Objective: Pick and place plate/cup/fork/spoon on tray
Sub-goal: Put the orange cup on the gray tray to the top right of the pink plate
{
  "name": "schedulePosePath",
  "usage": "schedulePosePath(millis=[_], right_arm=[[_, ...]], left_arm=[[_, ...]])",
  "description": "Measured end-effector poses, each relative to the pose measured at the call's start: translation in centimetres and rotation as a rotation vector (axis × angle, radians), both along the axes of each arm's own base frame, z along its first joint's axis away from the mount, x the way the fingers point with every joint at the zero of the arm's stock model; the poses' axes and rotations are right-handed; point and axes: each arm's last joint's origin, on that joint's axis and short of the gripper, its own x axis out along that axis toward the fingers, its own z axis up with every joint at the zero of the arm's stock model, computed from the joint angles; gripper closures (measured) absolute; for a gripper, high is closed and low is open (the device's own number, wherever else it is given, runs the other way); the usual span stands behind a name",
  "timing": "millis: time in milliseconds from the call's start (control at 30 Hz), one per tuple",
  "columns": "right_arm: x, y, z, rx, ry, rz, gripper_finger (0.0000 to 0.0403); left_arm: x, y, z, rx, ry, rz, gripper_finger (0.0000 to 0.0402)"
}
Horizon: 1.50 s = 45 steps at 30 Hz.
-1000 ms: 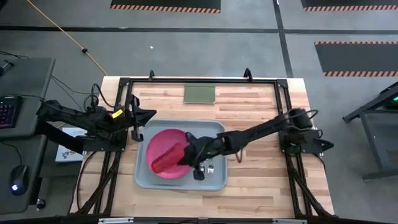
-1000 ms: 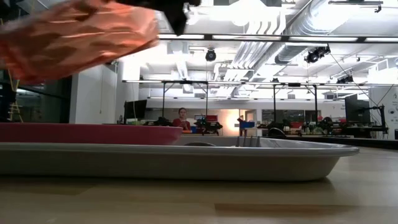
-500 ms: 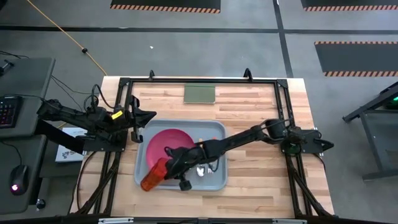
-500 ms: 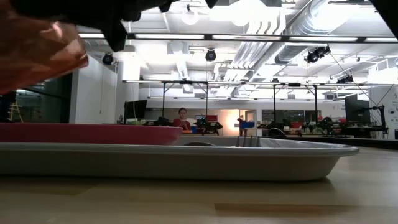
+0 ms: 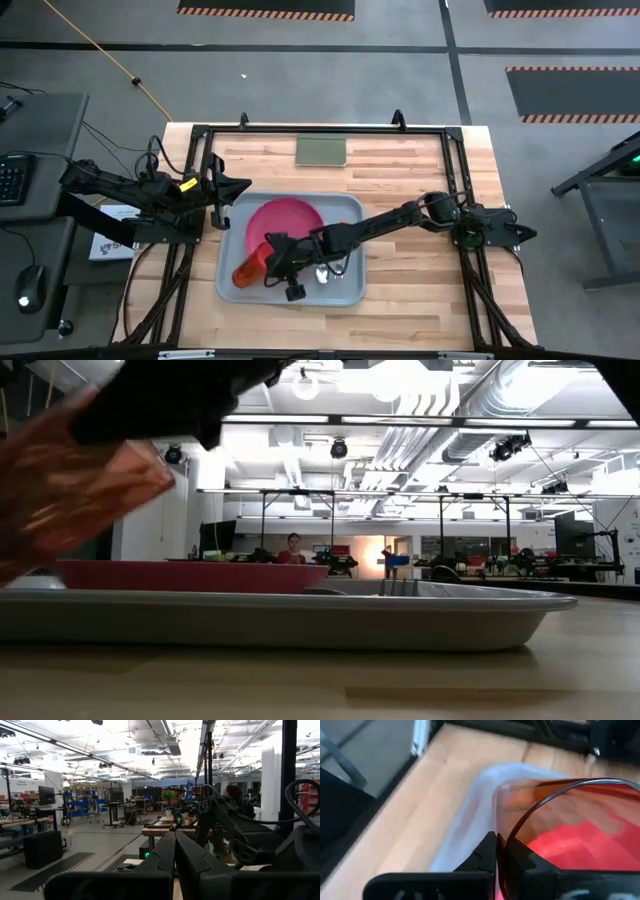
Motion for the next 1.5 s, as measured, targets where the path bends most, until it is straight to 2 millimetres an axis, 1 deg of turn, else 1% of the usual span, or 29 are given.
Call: schedulePosePath(millis=[100,200,367,567,700,833,900,1033,1133,1200,1267,1367,1500], right_arm=[[0.0,-0.2,0.0,-0.014,0.004,-0.007,0.0403],[-0.2,-0.3,0.5,-0.024,0.002,0.004,0.0403],[-0.5,-0.3,2.7,-0.057,-0.002,0.044,0.0403],[-1.4,-0.3,4.9,-0.122,0.092,0.09,0.0403],[-2.2,-0.2,7.7,-0.179,0.113,0.101,0.0403],[-2.9,-0.1,10.1,-0.217,0.111,0.091,0.0403],[-3.0,-0.2,10.8,-0.212,0.083,0.089,0.0403],[-3.1,-0.3,10.7,-0.222,0.096,0.111,0.0403],[-3.0,-0.1,10.8,-0.202,0.078,0.128,0.0403],[-2.7,0.0,10.5,-0.175,0.058,0.149,0.0403],[-2.3,0.3,9.9,-0.15,0.029,0.174,0.0403],[-2.2,0.9,8.9,-0.135,0.036,0.202,0.0403],[-2.1,0.9,7.2,-0.144,0.074,0.193,0.0403]], left_arm=[[0.0,0.0,0.0,0.0,0.0,0.0,0.0401],[0.0,0.0,0.0,0.0,-0.001,0.0,0.0401],[0.0,0.0,0.0,-0.011,-0.005,-0.015,0.0401],[0.2,-0.7,-0.4,0.064,0.041,-0.087,0.0396],[0.1,-1.0,-0.2,0.073,0.071,-0.092,0.0368],[0.1,-1.3,-0.1,0.048,0.172,-0.134,0.0324],[0.1,-1.6,-0.2,0.021,0.22,-0.173,0.0301],[0.3,-2.0,-0.5,0.003,0.312,-0.261,0.0264],[0.3,-2.1,0.0,-0.007,0.311,-0.273,0.0248],[0.2,-2.2,0.5,-0.025,0.307,-0.284,0.0244],[0.0,-2.3,0.7,-0.041,0.34,-0.299,0.0244],[-0.4,-2.5,1.3,-0.072,0.368,-0.325,0.0245],[-0.5,-2.7,1.2,-0.065,0.377,-0.333,0.0245]])
